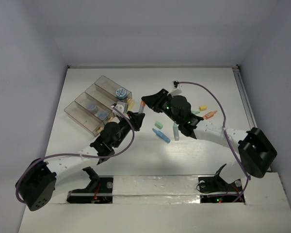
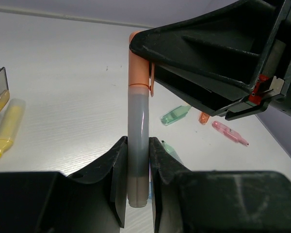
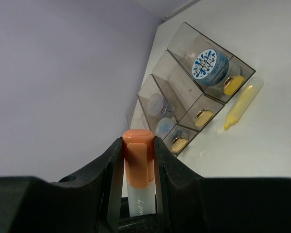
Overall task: Sort the stationery into containers
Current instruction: Close the pen cap on the pen, then place the pen in the storage box.
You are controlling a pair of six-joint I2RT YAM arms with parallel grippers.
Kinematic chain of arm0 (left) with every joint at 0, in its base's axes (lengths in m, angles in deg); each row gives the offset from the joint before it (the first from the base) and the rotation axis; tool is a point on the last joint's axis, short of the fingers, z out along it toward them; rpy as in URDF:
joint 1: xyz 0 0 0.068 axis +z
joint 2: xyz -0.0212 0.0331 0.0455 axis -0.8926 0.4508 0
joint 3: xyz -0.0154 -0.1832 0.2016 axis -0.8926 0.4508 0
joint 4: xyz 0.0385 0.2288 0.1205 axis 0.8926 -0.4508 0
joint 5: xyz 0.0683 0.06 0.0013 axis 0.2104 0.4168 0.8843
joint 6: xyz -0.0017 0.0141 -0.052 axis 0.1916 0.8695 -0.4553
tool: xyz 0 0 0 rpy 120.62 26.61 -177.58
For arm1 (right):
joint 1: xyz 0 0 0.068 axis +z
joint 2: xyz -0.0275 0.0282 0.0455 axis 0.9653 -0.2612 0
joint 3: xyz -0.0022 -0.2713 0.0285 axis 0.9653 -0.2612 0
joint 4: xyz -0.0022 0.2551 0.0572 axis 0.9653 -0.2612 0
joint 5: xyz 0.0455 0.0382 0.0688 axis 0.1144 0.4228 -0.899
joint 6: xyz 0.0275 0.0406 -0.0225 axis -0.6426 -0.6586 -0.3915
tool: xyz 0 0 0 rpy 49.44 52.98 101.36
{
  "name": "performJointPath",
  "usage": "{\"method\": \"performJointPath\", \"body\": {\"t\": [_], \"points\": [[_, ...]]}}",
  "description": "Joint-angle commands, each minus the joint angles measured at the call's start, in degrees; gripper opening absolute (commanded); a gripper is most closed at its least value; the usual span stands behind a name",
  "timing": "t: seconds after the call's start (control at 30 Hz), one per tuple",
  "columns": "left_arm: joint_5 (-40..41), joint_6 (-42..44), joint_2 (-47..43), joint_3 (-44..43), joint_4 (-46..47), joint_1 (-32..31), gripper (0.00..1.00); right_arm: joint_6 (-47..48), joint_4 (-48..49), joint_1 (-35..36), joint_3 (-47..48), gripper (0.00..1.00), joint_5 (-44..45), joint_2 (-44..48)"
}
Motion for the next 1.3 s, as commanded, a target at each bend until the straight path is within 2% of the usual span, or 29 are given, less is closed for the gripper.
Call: {"method": "performJointPath", "body": {"t": [0.0, 0.4, 0.87, 0.93, 1.0, 1.1, 1.13, 1.17, 1.23, 1.27], "points": [[2.5, 1.4, -0.5, -5.6, 8.7, 0.7, 0.0, -1.7, -2.6, 3.1, -1.9, 0.0, -12.1, 2.0], [3.0, 2.9, -2.4, -8.1, 7.0, 0.7, 0.0, 1.8, -7.3, 4.3, -4.4, 0.0, -12.8, 2.3], [4.5, 7.5, -0.1, -16.3, 7.2, 0.7, 0.0, 1.1, -5.7, 11.5, -7.6, 0.0, -12.6, -0.7], [4.0, 7.2, -0.1, -16.8, 6.5, 0.7, 0.0, 1.1, -5.5, 11.5, -7.8, 0.0, -12.2, -0.8], [3.7, 5.9, -1.3, -16.0, 5.1, 0.7, 0.0, 2.5, -7.8, 11.5, -6.5, 0.0, -8.1, -0.2], [2.3, 1.9, -5.0, -12.7, 1.7, 0.7, 0.01, 5.8, -10.4, 8.1, -1.5, 0.0, -6.3, 0.1], [2.2, 0.1, -6.5, -11.8, 0.8, 0.7, 0.09, 7.1, -10.2, 7.2, -0.3, 0.0, -4.3, 0.0], [2.2, -0.7, -7.9, -9.7, -0.2, 0.7, 0.28, 7.8, -10.5, 5.5, 2.6, 0.0, -2.5, -0.3], [3.4, -2.9, -12.7, -8.0, -4.3, 0.7, 0.44, 9.0, -10.2, 3.5, 5.8, 0.0, -2.2, -2.1], [3.7, -3.7, -14.2, -6.7, -6.2, 0.7, 0.57, 9.1, -9.1, 2.8, 8.8, 0.0, -1.2, -2.9]]}}
